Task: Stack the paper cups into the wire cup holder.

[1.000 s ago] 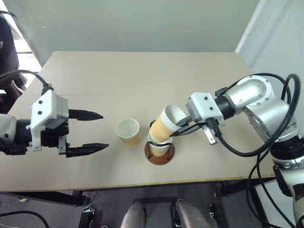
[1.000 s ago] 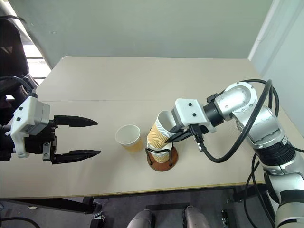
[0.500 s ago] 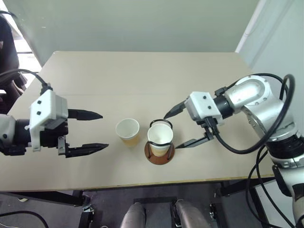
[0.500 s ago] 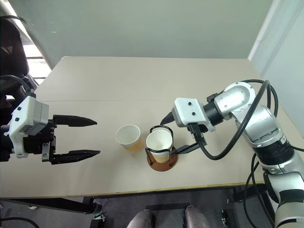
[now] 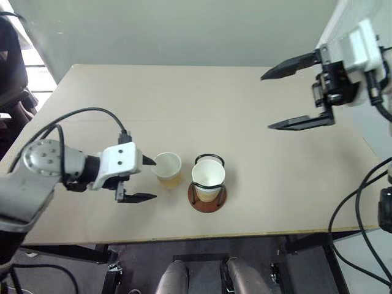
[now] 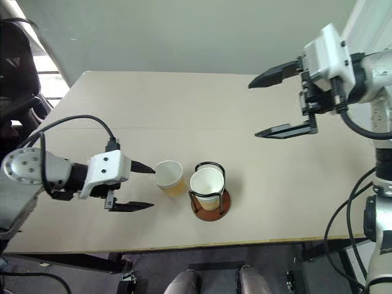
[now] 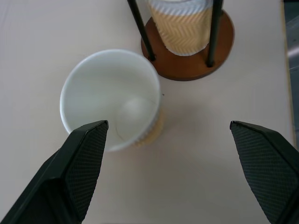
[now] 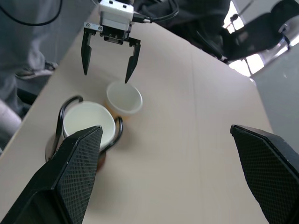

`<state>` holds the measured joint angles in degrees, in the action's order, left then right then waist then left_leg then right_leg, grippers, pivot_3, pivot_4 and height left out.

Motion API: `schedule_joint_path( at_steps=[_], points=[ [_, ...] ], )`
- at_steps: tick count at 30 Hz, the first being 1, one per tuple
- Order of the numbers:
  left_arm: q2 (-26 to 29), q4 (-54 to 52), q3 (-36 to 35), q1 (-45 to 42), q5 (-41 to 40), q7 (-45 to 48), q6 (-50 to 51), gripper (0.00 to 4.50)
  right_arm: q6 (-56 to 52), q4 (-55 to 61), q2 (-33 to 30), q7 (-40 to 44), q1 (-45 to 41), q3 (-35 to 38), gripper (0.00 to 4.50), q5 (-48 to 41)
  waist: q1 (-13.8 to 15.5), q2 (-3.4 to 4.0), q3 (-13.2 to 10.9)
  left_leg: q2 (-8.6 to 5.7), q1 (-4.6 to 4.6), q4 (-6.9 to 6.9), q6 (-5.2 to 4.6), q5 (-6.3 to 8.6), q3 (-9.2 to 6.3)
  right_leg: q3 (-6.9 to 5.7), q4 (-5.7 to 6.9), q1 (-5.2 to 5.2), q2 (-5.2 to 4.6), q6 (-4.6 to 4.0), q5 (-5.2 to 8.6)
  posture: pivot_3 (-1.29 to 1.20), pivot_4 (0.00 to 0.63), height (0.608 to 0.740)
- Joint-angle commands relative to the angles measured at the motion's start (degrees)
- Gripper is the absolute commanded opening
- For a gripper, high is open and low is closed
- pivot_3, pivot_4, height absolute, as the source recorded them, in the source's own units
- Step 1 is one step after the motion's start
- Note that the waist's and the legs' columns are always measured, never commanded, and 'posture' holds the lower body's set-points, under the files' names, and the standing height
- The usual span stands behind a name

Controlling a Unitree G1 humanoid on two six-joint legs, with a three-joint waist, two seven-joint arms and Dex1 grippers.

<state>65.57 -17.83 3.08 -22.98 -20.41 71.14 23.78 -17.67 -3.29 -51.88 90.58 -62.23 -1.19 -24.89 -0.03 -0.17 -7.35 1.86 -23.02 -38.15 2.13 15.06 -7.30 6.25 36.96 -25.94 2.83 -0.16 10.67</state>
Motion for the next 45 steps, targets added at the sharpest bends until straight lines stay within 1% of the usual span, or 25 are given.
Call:
schedule_joint_path(
  at_steps=[1,3,8,10,11,14,21,22,24,26,27,30,32,35,38,40,42,45],
  points=[
    [-1.91,2.08,3.42,-4.01,4.24,0.82,-3.32,4.5,-1.55,4.6,-2.03,-1.08,1.36,3.05,4.47,-2.27,-0.01,0.02,-0.01,0.0,0.0,-0.02,0.0,0.0,0.01,0.01,-0.01,0.02,0.0,0.05,-0.03,0.0,0.15,0.74],
    [-3.84,4.86,6.56,-6.48,7.82,0.74,-5.86,4.5,-2.7,6.56,-2.85,-2.1,2.39,3.79,4.47,-2.75,-0.03,0.02,-0.01,-0.02,0.01,-0.04,0.0,0.0,0.03,0.06,-0.04,0.04,0.0,0.2,-0.12,0.0,0.15,0.74],
    [-6.87,7.98,9.68,-9.56,10.39,3.27,-8.57,4.5,-5.29,10.41,-5.66,-3.42,5.43,5.28,4.47,-3.88,-0.07,0.02,-0.01,-0.02,0.0,-0.1,0.0,0.0,0.04,0.08,-0.07,0.07,0.0,0.4,-0.23,0.0,0.15,0.74],
    [-7.53,9.21,10.36,-10.42,11.27,4.02,-9.57,4.12,-5.99,11.75,-6.69,-3.65,6.85,5.85,4.5,-4.36,-0.06,0.02,-0.01,-0.01,0.0,-0.12,0.0,0.0,0.03,0.08,-0.1,0.09,0.0,0.57,-0.32,0.0,0.15,0.74],
    [-7.78,9.65,10.51,-10.65,11.54,4.44,-10.04,3.87,-6.32,12.35,-7.0,-3.88,7.34,6.02,4.5,-4.64,-0.06,0.02,-0.01,-0.01,0.0,-0.12,0.0,-0.01,0.03,0.08,-0.11,0.11,0.0,0.58,-0.33,0.0,0.15,0.74],
    [-8.76,10.92,10.58,-11.54,11.92,5.49,-11.18,2.87,-7.08,13.63,-7.71,-4.84,8.35,6.45,4.5,-4.95,-0.06,0.02,-0.01,-0.02,0.01,-0.16,-0.02,-0.01,0.05,0.1,-0.11,0.12,0.0,0.61,-0.32,0.0,0.15,0.74],
    [-9.76,12.1,9.75,-12.75,11.58,7.32,-11.98,0.26,-7.62,15.11,-8.91,-6.2,10.34,7.06,4.5,-5.47,-0.07,0.02,-0.01,-0.02,0.01,-0.35,-0.05,-0.03,0.05,0.1,-0.13,0.21,0.0,0.73,-0.37,0.0,0.15,0.74],
    [-9.72,12.07,9.54,-12.74,11.34,7.61,-11.99,0.04,-7.69,15.32,-9.05,-6.26,10.7,7.19,4.5,-5.6,-0.06,0.02,-0.01,-0.03,0.0,-0.38,-0.05,-0.03,0.06,0.11,-0.13,0.21,0.0,0.74,-0.36,0.0,0.15,0.74],
    [-9.64,12.0,8.79,-12.93,10.22,8.51,-11.67,0.04,-7.86,15.61,-9.25,-6.32,11.28,7.39,4.5,-5.99,-0.06,0.02,-0.01,-0.03,-0.01,-0.44,-0.06,-0.03,0.06,0.11,-0.13,0.23,0.0,0.73,-0.35,0.0,0.15,0.74],
    [-9.27,11.78,7.68,-13.38,8.68,9.54,-11.21,0.04,-9.98,16.98,-9.65,-6.03,12.85,8.41,4.5,-8.43,-0.02,0.02,-0.01,-0.03,-0.02,-0.48,-0.06,-0.04,0.06,0.11,-0.13,0.25,0.0,0.73,-0.34,0.0,0.15,0.74],
    [-9.08,11.71,6.99,-13.68,7.73,10.14,-10.91,0.04,-11.21,18.25,-10.19,-5.55,14.37,9.12,4.5,-9.92,0.08,0.02,-0.01,-0.03,-0.03,-0.5,-0.07,-0.04,0.06,0.11,-0.13,0.25,0.0,0.72,-0.34,0.0,0.15,0.74],
    [-7.74,12.47,3.54,-16.12,3.35,13.55,-10.05,0.04,-13.4,22.96,-13.34,-3.63,22.42,12.16,4.5,-12.91,0.69,0.02,-0.01,-0.05,-0.12,-0.58,-0.07,-0.05,0.06,0.09,-0.14,0.27,0.0,0.66,-0.2,0.0,0.15,0.74],
    [-7.14,14.88,1.42,-20.63,0.84,16.2,-10.23,0.04,-14.36,24.51,-14.26,-4.66,25.31,13.95,4.5,-14.14,0.73,0.02,-0.01,-0.05,-0.17,-0.66,-0.07,-0.05,0.09,0.11,-0.14,0.26,0.0,0.7,-0.17,0.0,0.15,0.74],
    [-7.33,19.45,0.35,-31.06,-2.0,20.4,-10.48,0.04,-14.29,24.83,-14.02,-7.23,26.01,14.57,4.5,-14.23,0.81,0.02,-0.01,-0.08,-0.25,-0.85,-0.08,-0.04,0.11,0.14,-0.13,0.26,0.0,0.78,-0.21,0.0,0.15,0.74],
    [-7.71,22.42,3.06,-38.64,-5.46,21.36,-12.31,0.04,-13.71,25.36,-13.82,-8.43,26.72,14.44,4.5,-14.16,0.66,0.03,-0.01,-0.11,-0.19,-0.93,-0.16,0.0,0.13,0.25,-0.27,0.41,-0.03,0.87,-0.33,0.0,0.15,0.74],
    [-8.5,22.42,5.49,-41.97,-10.45,21.36,-12.57,0.04,-13.71,25.82,-14.1,-8.8,27.19,14.81,4.5,-14.55,0.67,0.03,-0.01,-0.14,-0.18,-0.94,-0.22,0.03,0.14,0.29,-0.33,0.46,-0.06,0.92,-0.36,0.0,0.15,0.74],
    [-8.58,20.55,8.88,-42.72,-15.7,21.36,-13.02,0.04,-14.5,27.33,-14.83,-8.02,28.97,16.22,4.5,-16.27,0.73,0.03,-0.01,-0.15,-0.19,-0.93,-0.23,0.04,0.15,0.29,-0.39,0.47,-0.07,0.95,-0.37,0.0,0.15,0.74],
    [-7.81,18.52,15.73,-42.5,-20.24,21.36,-15.06,0.04,-15.93,29.68,-16.6,-6.88,31.89,18.97,4.5,-18.73,0.8,0.04,-0.02,-0.15,-0.25,-0.92,-0.29,0.07,0.16,0.24,-0.51,0.47,-0.06,1.03,-0.33,0.0,0.15,0.74]
  ],
)
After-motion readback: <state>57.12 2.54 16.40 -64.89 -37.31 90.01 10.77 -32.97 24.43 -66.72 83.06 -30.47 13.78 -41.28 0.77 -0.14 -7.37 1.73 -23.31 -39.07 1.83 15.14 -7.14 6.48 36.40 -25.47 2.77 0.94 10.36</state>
